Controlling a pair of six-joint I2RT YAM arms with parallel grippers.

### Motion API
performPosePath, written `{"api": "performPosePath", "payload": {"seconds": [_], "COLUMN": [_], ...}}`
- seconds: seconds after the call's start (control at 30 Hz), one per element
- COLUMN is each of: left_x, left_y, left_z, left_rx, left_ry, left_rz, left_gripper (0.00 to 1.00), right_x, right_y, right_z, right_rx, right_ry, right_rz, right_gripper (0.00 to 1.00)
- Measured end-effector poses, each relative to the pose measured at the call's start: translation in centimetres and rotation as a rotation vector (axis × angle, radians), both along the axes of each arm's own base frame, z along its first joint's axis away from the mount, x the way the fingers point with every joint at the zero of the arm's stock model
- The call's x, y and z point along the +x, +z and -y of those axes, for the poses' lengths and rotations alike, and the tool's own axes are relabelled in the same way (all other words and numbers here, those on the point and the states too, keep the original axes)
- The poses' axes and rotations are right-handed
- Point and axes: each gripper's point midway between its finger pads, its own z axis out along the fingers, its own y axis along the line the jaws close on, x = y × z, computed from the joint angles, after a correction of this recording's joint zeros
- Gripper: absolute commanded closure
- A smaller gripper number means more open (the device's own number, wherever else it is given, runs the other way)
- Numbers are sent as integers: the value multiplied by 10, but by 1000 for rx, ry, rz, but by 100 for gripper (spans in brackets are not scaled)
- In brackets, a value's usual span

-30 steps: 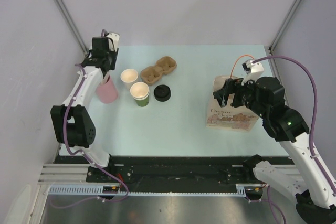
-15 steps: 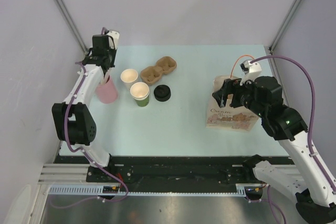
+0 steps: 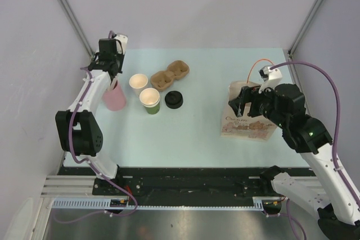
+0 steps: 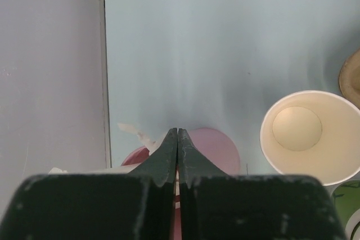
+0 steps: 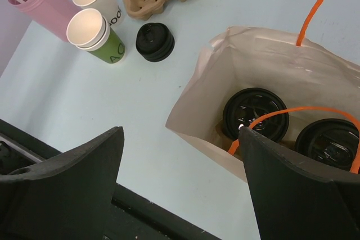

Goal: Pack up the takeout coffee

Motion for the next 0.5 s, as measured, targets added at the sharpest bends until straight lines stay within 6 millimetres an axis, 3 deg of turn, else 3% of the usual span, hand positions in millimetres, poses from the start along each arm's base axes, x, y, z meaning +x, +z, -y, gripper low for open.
{"api": "performPosePath", "payload": {"seconds": [0.13, 0.23, 0.5], "left_x": [-4, -8, -36], "left_y": [1, 14, 92], "left_z": [0, -1, 1], "left_rx": [4, 4, -6], "left_ry": [-3, -4, -23], "left_rz": [-1, 26, 204], "left_gripper": [100, 99, 100], "right_x": [-2, -3, -3], "right_y": [2, 4, 4], "right_z": [1, 1, 0], "right_rx": [5, 7, 9], "right_ry": [2, 2, 6], "right_rz": [9, 13, 15], "right_gripper": [13, 13, 13]}}
